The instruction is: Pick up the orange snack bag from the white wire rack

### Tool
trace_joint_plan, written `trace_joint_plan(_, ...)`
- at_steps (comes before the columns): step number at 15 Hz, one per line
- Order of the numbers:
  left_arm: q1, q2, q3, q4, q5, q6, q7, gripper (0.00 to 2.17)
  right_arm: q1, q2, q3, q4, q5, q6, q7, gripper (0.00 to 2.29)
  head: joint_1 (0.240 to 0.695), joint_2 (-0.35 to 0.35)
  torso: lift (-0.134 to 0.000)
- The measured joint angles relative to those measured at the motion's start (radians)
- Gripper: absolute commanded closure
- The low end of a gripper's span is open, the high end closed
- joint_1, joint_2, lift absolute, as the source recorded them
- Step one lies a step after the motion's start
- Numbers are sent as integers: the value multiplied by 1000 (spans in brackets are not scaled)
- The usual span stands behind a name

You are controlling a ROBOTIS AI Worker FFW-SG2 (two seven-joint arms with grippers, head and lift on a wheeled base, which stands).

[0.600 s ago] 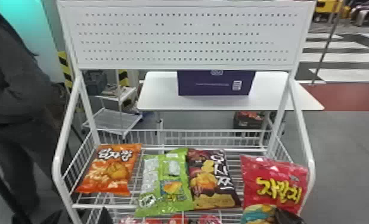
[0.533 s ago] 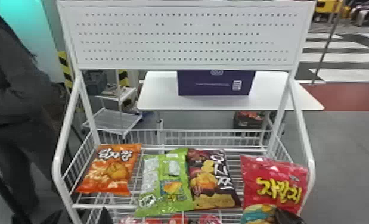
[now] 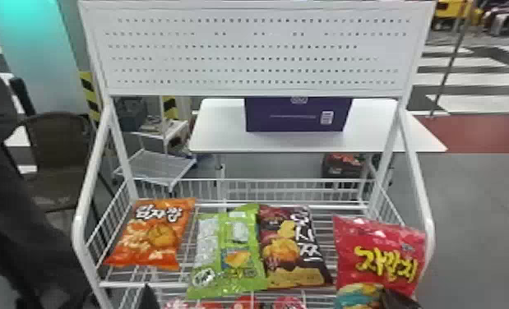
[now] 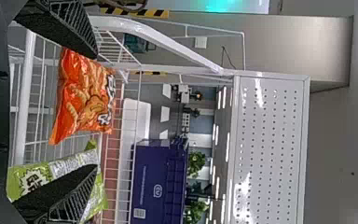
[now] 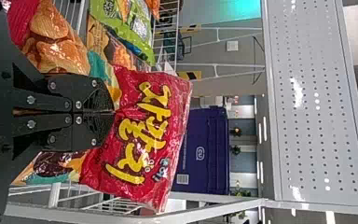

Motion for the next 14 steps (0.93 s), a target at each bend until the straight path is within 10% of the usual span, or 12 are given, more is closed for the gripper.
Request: trace_joint_plan(14,-532,-6,-86,373,38,298,-35,39,-2,11,-13,1,-10,7,1,2219,499,0,0)
